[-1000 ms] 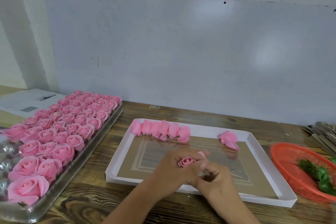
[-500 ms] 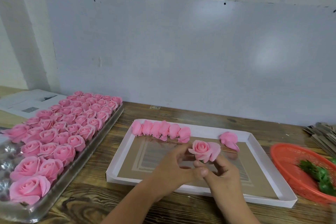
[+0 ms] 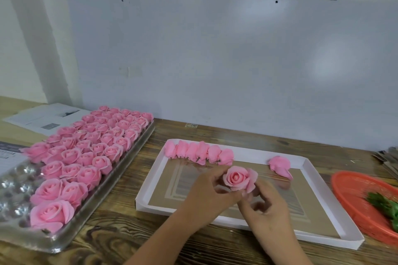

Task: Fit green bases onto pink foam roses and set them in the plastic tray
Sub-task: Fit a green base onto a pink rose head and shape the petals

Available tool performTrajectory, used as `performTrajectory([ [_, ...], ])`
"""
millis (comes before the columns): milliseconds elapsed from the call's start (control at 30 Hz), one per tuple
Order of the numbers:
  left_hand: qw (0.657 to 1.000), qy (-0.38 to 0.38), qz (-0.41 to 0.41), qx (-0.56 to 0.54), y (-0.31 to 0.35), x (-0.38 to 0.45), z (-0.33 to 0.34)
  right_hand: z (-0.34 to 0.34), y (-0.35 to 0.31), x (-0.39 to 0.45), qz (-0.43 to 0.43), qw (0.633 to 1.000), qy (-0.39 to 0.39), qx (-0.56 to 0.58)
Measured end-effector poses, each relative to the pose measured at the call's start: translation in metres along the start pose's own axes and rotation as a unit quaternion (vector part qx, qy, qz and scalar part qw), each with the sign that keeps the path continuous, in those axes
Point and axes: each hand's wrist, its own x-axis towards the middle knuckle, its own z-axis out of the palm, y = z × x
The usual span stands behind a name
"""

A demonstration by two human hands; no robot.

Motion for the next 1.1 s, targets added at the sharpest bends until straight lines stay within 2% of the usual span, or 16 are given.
performTrajectory([
  [133,0.999,0.005,0.013,0.031,0.007,-0.007,-0.017,0.0,0.004,0.0,0.017,1.0,-0.006,0.016],
  [233,0.995,0.047,0.029,0.077,0.014,-0.024,-0.042,-0.002,0.004,-0.002,0.015,1.0,-0.009,0.012],
  [433,0.985,0.095,-0.009,0.144,0.026,-0.071,-0.106,-0.001,0.006,-0.005,0.028,0.999,-0.016,0.021],
  [667,0.93,0.203,-0.09,0.293,0.043,-0.111,-0.185,-0.001,0.008,-0.004,0.046,0.998,-0.02,0.042],
  [767,0.909,0.234,-0.133,0.318,0.042,-0.125,-0.236,-0.001,0.009,-0.005,0.047,0.998,-0.021,0.043],
  [833,0.914,0.241,-0.148,0.29,0.027,-0.136,-0.28,0.0,0.01,-0.005,0.046,0.998,-0.021,0.039],
  [967,0.889,0.349,-0.147,0.258,-0.042,-0.156,-0.385,0.0,0.013,-0.005,0.049,0.998,-0.023,0.04],
  [1100,0.879,0.353,-0.213,0.24,-0.119,-0.166,-0.469,-0.001,0.013,-0.005,0.046,0.998,-0.025,0.04],
])
